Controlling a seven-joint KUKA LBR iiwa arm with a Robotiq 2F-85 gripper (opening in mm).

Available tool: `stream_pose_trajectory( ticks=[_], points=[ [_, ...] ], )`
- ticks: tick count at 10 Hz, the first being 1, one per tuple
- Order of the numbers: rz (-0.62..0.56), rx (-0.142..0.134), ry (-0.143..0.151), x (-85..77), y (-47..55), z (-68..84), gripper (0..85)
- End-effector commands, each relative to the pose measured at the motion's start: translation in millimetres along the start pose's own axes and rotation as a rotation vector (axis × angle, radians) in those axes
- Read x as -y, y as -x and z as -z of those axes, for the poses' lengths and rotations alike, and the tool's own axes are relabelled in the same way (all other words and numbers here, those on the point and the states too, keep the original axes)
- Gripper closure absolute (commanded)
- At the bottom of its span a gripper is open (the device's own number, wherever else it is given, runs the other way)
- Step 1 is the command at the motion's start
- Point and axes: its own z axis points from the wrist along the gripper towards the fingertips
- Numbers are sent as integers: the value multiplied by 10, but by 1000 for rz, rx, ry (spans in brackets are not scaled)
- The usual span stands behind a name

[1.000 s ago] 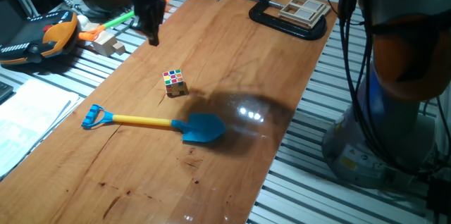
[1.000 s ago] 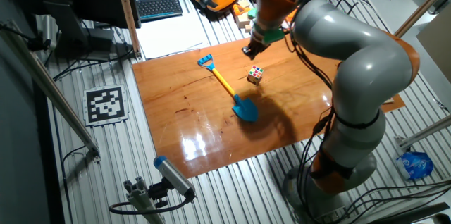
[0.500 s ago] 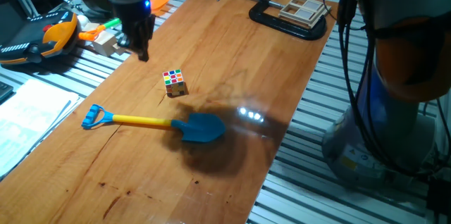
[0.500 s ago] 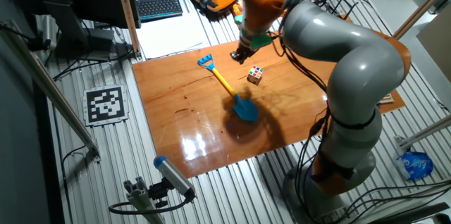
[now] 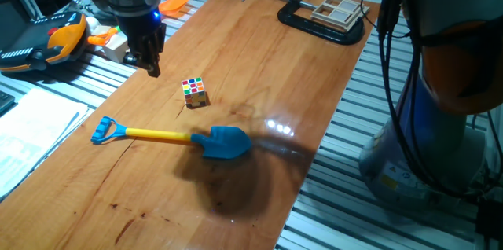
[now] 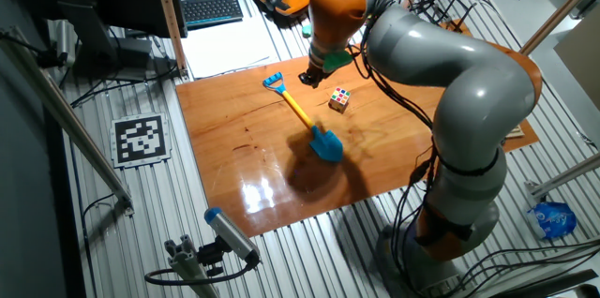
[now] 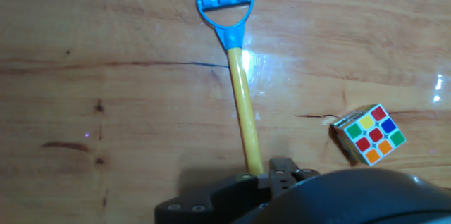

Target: Use a shovel to scoop up an object

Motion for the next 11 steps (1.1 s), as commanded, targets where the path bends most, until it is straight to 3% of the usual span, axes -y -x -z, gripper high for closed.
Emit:
stream_pose_trajectory(
  ticks=[1,2,4,6,10,11],
  points=[
    [19,4,19,0,0,1,850],
    [38,23,-2,0,0,1,850],
    [88,11,22,0,0,1,850],
    [128,-33,52,0,0,1,850],
    [4,-52,68,0,0,1,850],
    [-5,-36,55,0,0,1,850]
  ],
)
